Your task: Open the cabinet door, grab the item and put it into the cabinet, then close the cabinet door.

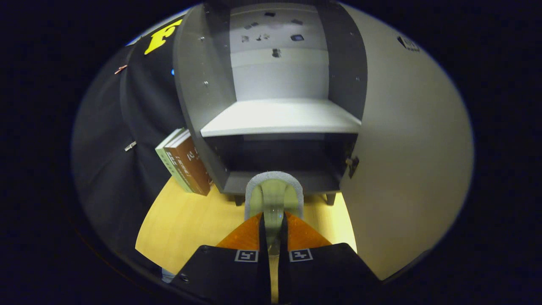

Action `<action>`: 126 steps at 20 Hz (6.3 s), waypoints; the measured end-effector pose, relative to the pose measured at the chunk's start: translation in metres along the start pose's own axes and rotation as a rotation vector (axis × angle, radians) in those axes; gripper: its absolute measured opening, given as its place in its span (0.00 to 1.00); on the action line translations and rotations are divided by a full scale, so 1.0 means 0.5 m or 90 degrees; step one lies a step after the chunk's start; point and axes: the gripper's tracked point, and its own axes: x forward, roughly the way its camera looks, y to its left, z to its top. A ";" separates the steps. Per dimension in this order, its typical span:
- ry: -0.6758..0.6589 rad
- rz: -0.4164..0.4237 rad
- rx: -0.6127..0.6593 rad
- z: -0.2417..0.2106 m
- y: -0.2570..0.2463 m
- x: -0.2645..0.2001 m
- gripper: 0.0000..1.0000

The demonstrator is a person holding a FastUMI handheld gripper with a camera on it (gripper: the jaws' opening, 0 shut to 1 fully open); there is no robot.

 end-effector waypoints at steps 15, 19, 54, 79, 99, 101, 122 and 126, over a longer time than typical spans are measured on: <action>-0.185 -0.054 0.023 0.431 0.025 0.033 0.11; -0.158 -0.063 0.029 0.476 0.019 0.138 0.14; -0.275 -0.039 0.043 0.519 0.019 0.085 0.40; -0.444 -0.136 0.018 0.242 -0.164 -0.629 0.99; -0.383 -0.027 0.060 0.211 -0.477 -0.581 0.98; -0.382 -0.006 0.054 0.209 -0.448 -0.578 0.97; -0.427 0.058 -0.019 0.291 0.016 -0.447 0.99; -0.433 0.043 -0.032 0.298 0.037 -0.447 0.98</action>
